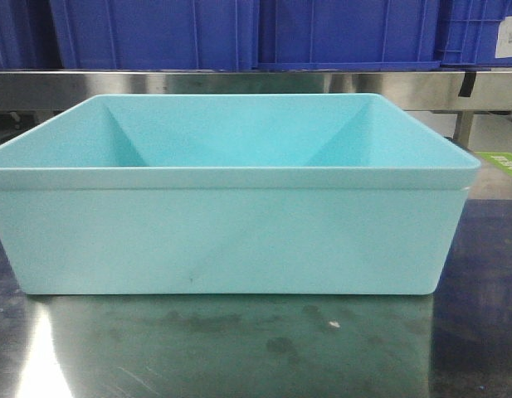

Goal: Pick red cube and place on left shelf
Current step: 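Raise the red cube out of the light-blue bin with the right gripper, then drive the base away from the table holding the red cube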

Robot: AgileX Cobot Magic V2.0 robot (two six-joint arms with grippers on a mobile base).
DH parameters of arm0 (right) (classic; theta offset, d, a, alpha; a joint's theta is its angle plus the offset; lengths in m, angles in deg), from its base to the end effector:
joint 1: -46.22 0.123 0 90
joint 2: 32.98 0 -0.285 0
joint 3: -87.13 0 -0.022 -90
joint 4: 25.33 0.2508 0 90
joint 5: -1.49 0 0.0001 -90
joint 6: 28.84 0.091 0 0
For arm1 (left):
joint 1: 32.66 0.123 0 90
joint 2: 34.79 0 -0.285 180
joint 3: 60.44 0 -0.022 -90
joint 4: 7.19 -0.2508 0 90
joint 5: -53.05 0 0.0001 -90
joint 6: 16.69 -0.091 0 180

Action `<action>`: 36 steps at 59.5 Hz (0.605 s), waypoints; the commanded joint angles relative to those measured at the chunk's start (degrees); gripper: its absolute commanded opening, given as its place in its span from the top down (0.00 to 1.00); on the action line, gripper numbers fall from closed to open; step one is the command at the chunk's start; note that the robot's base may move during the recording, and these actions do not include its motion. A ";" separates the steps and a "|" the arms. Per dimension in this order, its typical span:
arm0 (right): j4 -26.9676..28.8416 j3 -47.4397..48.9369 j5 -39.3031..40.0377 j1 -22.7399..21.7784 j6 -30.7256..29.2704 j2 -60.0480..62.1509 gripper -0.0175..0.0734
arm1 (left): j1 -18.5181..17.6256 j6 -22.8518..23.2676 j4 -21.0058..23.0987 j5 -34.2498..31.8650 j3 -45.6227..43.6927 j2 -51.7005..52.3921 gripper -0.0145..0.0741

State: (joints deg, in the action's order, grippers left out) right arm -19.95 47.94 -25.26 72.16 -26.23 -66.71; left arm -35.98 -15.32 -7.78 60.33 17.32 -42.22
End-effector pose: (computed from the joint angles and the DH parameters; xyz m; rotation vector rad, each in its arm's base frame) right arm 0.0756 0.0410 0.3607 -0.3142 1.7319 0.4627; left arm 0.0563 -0.0031 0.1988 0.0347 1.6138 -0.0543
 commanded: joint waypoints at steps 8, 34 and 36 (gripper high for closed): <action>-0.33 1.53 4.35 -0.46 -0.40 -0.14 0.75 | -0.29 0.05 0.22 -5.03 1.32 0.85 0.72; -0.33 1.53 4.35 -0.46 -0.40 -0.14 0.75 | -0.29 0.05 0.22 -5.03 1.32 0.85 0.72; -0.33 1.53 4.35 -0.46 -0.40 -0.14 0.75 | -0.29 0.05 0.22 -5.03 1.32 0.85 0.72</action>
State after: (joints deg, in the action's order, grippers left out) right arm -19.95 47.94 -25.66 72.16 -26.23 -66.71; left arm -35.98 -15.32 -7.78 60.33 17.32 -42.22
